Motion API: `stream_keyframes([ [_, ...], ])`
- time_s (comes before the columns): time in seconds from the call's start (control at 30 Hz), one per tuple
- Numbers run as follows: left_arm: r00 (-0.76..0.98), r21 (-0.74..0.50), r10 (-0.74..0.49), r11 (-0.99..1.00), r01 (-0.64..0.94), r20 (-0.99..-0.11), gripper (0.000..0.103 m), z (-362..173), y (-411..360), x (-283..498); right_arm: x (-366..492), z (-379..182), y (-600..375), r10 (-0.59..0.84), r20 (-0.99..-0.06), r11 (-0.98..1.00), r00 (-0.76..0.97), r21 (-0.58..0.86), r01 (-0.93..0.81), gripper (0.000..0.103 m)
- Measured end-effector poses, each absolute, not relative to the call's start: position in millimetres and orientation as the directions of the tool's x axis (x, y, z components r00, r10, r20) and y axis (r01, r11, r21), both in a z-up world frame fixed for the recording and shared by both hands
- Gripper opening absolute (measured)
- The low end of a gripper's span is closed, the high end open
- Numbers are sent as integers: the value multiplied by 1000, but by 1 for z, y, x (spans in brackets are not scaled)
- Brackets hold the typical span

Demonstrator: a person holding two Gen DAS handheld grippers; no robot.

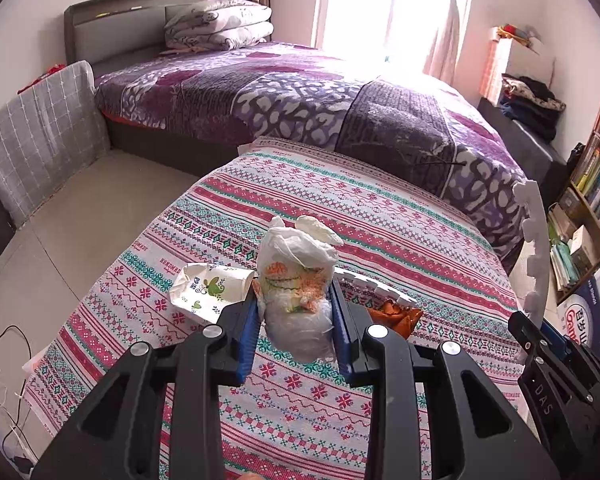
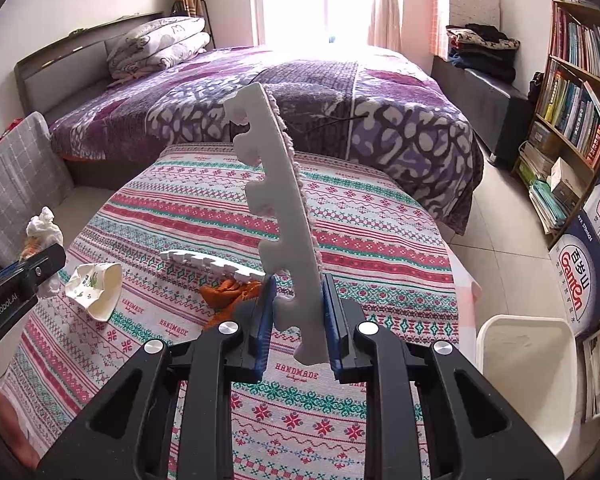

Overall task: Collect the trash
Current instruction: 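Carry both items to the bin and open the right tool to drop the foam strip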

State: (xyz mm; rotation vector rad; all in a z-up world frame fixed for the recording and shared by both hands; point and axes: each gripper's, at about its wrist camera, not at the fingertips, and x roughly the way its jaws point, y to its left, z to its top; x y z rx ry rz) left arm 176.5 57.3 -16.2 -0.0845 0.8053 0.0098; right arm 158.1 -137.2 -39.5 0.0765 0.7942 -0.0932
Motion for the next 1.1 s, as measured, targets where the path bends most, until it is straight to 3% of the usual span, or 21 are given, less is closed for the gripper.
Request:
stream_keyframes([
  [1.1, 688, -49, -149, 986, 162, -710, 32, -17, -51, 151, 117, -30, -238, -184, -717, 952, 672, 40, 302, 23],
])
